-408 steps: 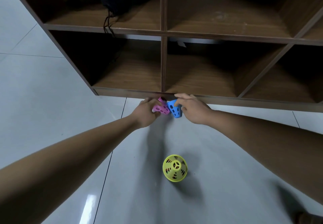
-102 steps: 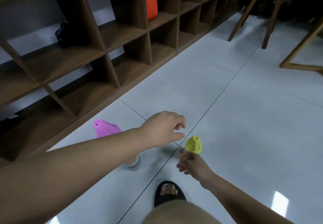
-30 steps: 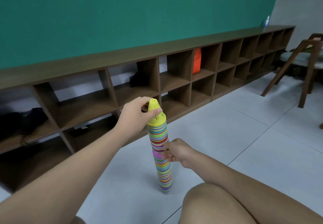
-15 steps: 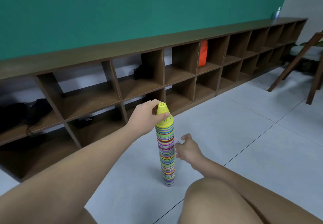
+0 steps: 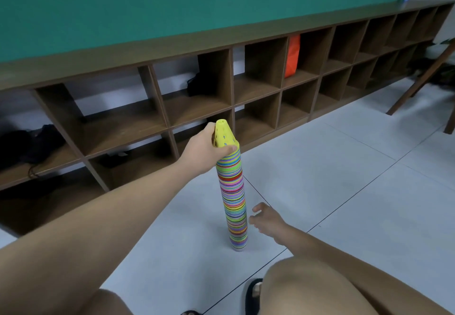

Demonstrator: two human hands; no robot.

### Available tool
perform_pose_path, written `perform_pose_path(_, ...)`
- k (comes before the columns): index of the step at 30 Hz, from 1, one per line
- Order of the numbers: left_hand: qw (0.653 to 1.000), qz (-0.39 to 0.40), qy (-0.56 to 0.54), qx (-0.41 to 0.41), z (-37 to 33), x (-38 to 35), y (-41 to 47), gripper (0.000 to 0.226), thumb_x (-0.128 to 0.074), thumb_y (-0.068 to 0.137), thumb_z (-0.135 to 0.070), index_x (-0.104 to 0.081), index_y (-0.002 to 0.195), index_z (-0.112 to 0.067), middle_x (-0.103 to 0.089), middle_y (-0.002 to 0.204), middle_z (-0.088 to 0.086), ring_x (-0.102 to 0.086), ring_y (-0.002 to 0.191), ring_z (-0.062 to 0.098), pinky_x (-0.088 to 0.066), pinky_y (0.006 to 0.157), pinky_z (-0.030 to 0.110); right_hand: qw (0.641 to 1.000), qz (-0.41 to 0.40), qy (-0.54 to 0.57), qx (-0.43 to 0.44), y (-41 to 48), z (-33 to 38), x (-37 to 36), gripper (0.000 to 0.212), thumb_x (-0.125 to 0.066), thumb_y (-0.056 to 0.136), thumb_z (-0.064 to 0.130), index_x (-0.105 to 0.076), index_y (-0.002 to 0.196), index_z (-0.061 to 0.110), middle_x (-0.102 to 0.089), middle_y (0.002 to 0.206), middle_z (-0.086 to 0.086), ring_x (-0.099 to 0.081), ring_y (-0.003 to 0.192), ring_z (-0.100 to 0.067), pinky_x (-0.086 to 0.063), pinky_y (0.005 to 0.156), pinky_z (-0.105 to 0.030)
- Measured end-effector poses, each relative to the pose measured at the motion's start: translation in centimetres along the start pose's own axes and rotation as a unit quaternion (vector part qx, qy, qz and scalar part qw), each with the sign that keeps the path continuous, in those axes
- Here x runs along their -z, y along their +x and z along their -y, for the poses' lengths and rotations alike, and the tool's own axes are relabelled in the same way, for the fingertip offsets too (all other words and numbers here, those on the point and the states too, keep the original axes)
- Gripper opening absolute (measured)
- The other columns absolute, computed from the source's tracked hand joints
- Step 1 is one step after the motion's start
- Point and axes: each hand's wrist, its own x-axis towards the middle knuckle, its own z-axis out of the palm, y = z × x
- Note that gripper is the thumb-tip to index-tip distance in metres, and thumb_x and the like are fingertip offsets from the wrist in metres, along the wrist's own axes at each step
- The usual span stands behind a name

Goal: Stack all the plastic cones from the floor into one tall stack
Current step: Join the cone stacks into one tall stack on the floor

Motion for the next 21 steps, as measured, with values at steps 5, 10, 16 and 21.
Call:
perform_pose_path(5, 0.993, -0.001, -0.096, 0.063, 2.1, -0.3, 3.1, 0.059, -0.076, 0.094, -0.051, -0.047, 0.139, -0.026, -0.065, 0.127, -0.006, -0.068, 0.108, 0.013, -0.058, 0.075, 0.022, 0.997, 0.028, -0.068, -0.008, 3.4, -3.1, -2.5, 0.064, -0.082, 0.078, 0.034, -0.050, 0.131, 0.022, -0.064, 0.109, -0.002, -0.063, 0.093, -0.018, -0.049, 0.077, -0.029)
perform_pose_path(10, 0.981, -0.022, -0.156, 0.113, 5.6, -0.1, 6.9, 0.069, -0.073, 0.097, -0.050, -0.043, 0.153, -0.023, -0.063, 0.137, -0.005, -0.068, 0.117, 0.016, -0.060, 0.087, 0.031, 0.996, 0.031, -0.082, 0.002, 6.6, -5.1, -5.7, 0.083, -0.085, 0.066, 0.047, -0.044, 0.136, 0.026, -0.055, 0.129, -0.005, -0.063, 0.110, -0.021, -0.052, 0.073, -0.026)
perform_pose_path(16, 0.961, -0.039, -0.231, 0.149, 9.4, -0.5, 10.1, 0.061, -0.074, 0.097, -0.046, -0.046, 0.148, -0.026, -0.066, 0.135, -0.005, -0.070, 0.114, 0.015, -0.062, 0.089, 0.035, 0.998, 0.010, -0.061, -0.008, 10.4, -6.9, -8.1, 0.070, -0.087, 0.061, 0.050, -0.053, 0.118, 0.027, -0.054, 0.113, -0.003, -0.072, 0.088, -0.022, -0.059, 0.056, -0.027)
perform_pose_path(21, 0.951, -0.043, -0.264, 0.157, 10.9, -0.9, 11.5, 0.061, -0.074, 0.097, -0.046, -0.047, 0.148, -0.027, -0.066, 0.134, -0.006, -0.070, 0.116, 0.014, -0.061, 0.086, 0.033, 0.997, 0.024, -0.076, -0.025, 12.2, -7.9, -8.5, 0.063, -0.084, 0.059, 0.048, -0.056, 0.111, 0.027, -0.062, 0.113, -0.002, -0.069, 0.090, -0.015, -0.052, 0.052, -0.018)
